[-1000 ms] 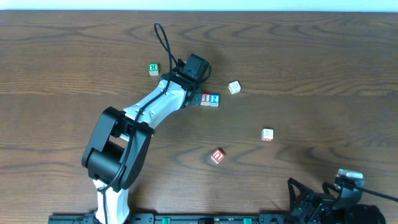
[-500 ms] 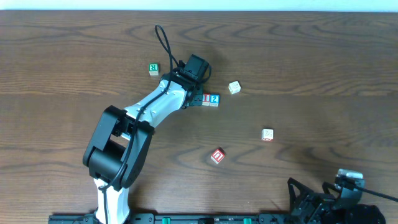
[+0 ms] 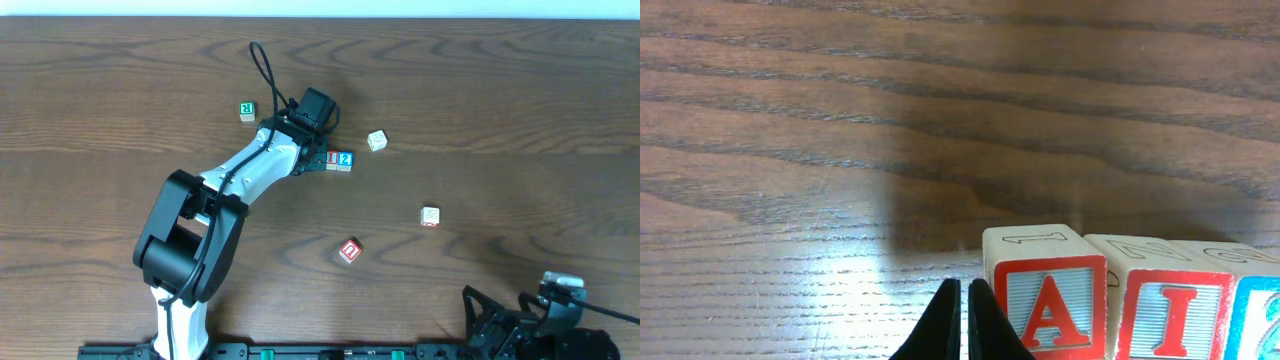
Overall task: Spell out Ai2
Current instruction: 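Nudge the A block flush against the I block with the left gripper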
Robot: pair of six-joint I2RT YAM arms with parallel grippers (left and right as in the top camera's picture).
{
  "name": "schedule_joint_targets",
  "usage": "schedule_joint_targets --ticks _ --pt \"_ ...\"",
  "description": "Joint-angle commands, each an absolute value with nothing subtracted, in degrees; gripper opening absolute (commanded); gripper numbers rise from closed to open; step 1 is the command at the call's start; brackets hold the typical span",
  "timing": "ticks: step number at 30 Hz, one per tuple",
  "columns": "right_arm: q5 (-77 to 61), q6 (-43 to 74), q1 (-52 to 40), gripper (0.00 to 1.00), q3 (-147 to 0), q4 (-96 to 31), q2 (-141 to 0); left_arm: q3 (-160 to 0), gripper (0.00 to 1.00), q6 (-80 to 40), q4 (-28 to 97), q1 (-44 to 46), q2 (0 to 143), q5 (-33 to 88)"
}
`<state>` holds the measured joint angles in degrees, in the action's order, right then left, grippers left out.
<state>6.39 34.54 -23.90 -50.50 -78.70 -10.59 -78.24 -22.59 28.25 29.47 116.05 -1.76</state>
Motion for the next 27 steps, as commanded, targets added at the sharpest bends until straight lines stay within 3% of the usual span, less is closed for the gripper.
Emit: schedule_joint_targets --ticks 1,27 --pt "6.61 35.33 -24.08 0.99 -50.54 -78.89 -10.28 -78.04 0.06 -21.43 28.18 29.26 117.01 -3.70" --pt "6.61 35.33 -24.08 0.99 -50.54 -78.89 -10.28 -78.04 0.06 -20.29 26.72 29.28 117.01 -3.11"
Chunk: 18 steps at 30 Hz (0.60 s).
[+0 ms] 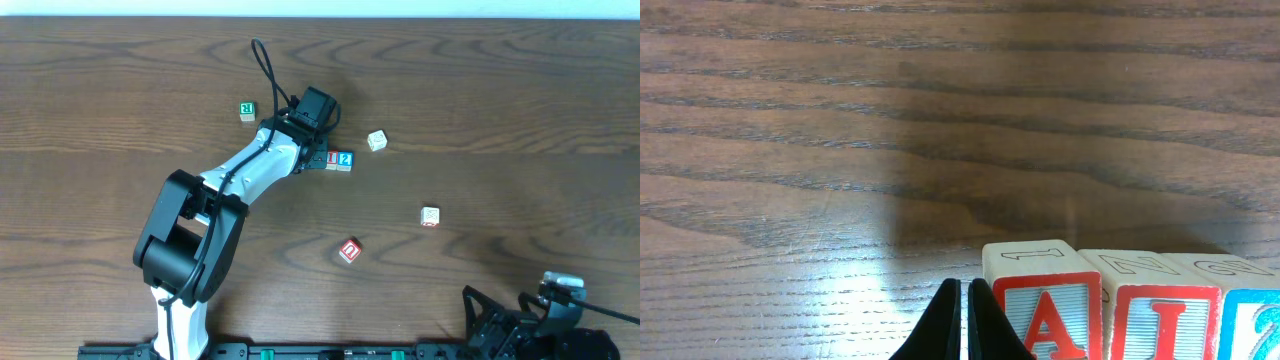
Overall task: Spell out Ai2
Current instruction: 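Nudge the A block flush against the I block with the left gripper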
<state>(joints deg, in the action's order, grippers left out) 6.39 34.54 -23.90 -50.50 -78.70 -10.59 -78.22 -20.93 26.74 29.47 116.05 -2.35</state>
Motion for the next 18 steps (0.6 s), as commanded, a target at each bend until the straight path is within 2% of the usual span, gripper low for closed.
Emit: schedule_joint_targets --ticks 1,18 --pt "6.61 35.33 -24.08 0.99 -50.54 -78.89 -10.28 -78.04 0.06 -20.29 26.72 29.28 117.01 -3.09" --pt "6.61 35.33 -24.08 0.99 -50.54 -78.89 -10.28 -78.04 0.06 -19.25 26.02 29.28 117.01 -2.94"
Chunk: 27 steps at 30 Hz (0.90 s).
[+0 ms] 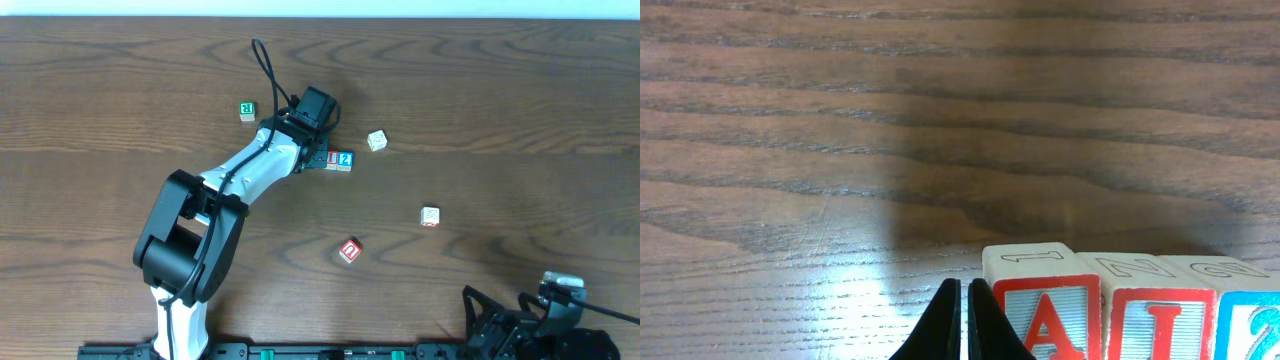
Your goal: Spell out Ai2
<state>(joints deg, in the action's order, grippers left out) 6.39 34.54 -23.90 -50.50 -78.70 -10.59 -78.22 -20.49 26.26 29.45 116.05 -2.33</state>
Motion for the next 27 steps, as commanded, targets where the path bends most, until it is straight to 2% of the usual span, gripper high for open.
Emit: schedule_joint_targets --ticks 1,9,14,15,16,17,27 --pt "6.61 35.33 -24.08 0.99 -50.54 -78.89 -10.28 -78.04 0.06 -19.25 26.00 29.28 117.01 -2.94" --pt "6.61 35.33 -24.08 0.99 -50.54 -78.89 -10.28 -78.46 0.06 -19.33 28.56 28.47 116.51 -6.07" --pt "6.61 35.33 -24.08 0.99 -50.54 -78.89 -10.28 -86.06 0.06 -19.27 40.32 25.28 108.73 -8.16" --pt "6.61 35.33 -24.08 0.99 -50.54 -78.89 -10.28 -87.92 0.16 -19.25 42.74 24.62 106.50 -9.43" --pt "6.61 35.33 -24.08 0.99 -50.54 -78.89 -10.28 -89.65 0.52 -19.22 45.04 24.01 104.29 -10.50" --pt "6.61 35.33 -24.08 0.99 -50.54 -78.89 -10.28 -91.64 0.95 -19.22 47.46 23.33 101.56 -11.55" --pt "6.61 35.33 -24.08 0.99 -50.54 -78.89 -10.28 -97.62 0.95 -17.96 55.55 21.76 80.31 -13.61"
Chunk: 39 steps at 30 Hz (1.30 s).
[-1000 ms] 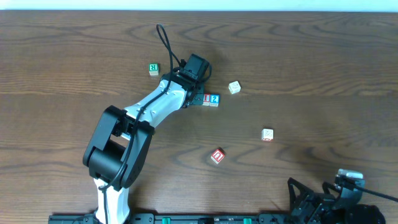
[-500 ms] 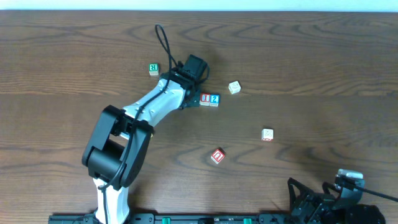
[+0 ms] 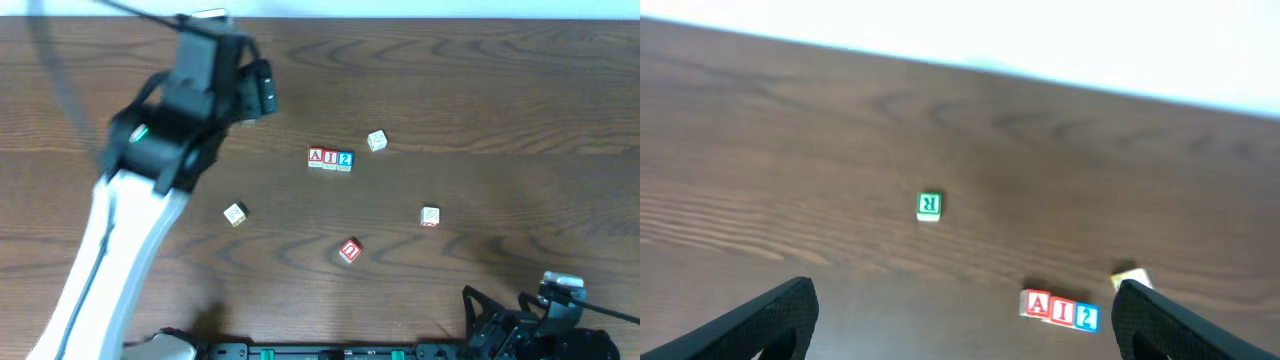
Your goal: Spell out Ai2
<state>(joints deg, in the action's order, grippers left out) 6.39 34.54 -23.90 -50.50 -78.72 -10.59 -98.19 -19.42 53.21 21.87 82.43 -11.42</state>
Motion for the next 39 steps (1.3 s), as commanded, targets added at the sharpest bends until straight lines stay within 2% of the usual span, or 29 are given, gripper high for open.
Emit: schedule_joint_targets --ticks 1,4,8,14,18,20,26,39 --pt "6.61 35.33 -24.08 0.99 -50.54 -78.89 -10.28 -97.62 0.96 -17.96 56.07 21.76 79.02 -13.58" --pt "6.61 35.33 -24.08 0.99 -50.54 -78.89 -10.28 -97.62 0.96 -17.34 57.21 21.76 75.85 -13.76" --pt "6.61 35.33 -24.08 0.99 -50.54 -78.89 -10.28 -97.62 0.95 -13.61 63.77 21.76 72.31 -14.02" --pt "6.61 35.33 -24.08 0.99 -50.54 -78.89 -10.28 -97.62 0.95 -13.50 76.77 21.74 69.52 -13.85" --pt "6.61 35.33 -24.08 0.99 -50.54 -78.89 -10.28 -97.17 0.95 -13.45 81.06 20.67 66.59 -13.26" --pt "6.61 35.33 -24.08 0.99 -50.54 -78.89 -10.28 -95.24 0.95 -12.82 80.40 18.81 63.90 -11.90" --pt "6.61 35.33 -24.08 0.99 -50.54 -78.89 -10.28 -78.46 0.95 -0.86 70.72 10.76 49.47 -3.03" --pt "6.61 35.33 -24.08 0.99 -50.54 -78.89 -10.28 -38.63 0.95 1.76 53.45 -2.13 17.89 -2.66"
